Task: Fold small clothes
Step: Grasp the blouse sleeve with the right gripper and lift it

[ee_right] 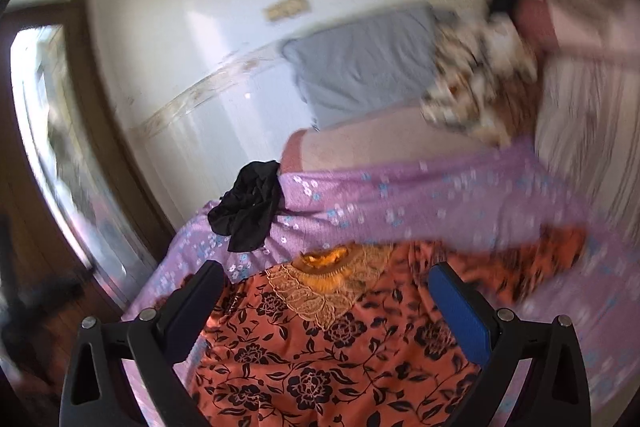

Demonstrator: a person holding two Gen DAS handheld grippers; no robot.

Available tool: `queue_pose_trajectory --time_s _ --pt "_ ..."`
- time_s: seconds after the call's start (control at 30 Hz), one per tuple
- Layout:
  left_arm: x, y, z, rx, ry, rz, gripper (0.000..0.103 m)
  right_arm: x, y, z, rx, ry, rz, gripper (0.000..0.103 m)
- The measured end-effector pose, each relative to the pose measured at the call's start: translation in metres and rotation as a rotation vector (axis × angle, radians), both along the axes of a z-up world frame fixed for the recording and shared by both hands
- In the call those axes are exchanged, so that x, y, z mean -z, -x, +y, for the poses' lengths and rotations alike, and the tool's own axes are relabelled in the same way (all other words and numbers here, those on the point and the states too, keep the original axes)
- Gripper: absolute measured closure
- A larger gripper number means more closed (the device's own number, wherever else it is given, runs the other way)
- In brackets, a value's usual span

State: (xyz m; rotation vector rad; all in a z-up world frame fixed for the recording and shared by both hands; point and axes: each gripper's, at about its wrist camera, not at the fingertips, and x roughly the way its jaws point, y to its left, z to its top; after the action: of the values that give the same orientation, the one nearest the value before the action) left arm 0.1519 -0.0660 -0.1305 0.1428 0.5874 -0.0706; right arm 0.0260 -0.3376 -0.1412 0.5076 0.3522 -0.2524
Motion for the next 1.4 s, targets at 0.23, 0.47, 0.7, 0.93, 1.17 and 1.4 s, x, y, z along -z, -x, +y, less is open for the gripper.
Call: queue_pose_trajectory --time_s 0.23,0.47,0.7,0.93,1.17,1.4 --pt "0.145 -0.073 -0.055 0.047 -0.022 0.342 0.000 0.146 0.049 -0.165 0.224 -0.782 -0.089 0.000" --pt "0.180 -0.095 -0.071 0.084 0.001 0.361 0.000 0.220 0.083 -0.226 0.398 -1.049 -0.183 0.002" --pt "0.185 -0.093 -0.109 0.202 -0.085 0.299 0.000 0.222 0.078 -0.277 0.519 -0.983 -0.204 0.016" --pt "0.192 -0.094 -0.131 0.268 -0.114 0.304 0.000 0.204 0.046 -0.313 0.533 -0.871 -0.153 0.024" --pt "0.202 -0.099 -0.137 0.271 -0.105 0.346 0.000 0.171 -0.018 -0.325 0.625 -0.561 0.194 0.029" --pt "0.210 -0.100 -0.142 0.283 -0.126 0.367 0.000 0.184 -0.091 -0.330 0.702 -0.279 0.572 0.029"
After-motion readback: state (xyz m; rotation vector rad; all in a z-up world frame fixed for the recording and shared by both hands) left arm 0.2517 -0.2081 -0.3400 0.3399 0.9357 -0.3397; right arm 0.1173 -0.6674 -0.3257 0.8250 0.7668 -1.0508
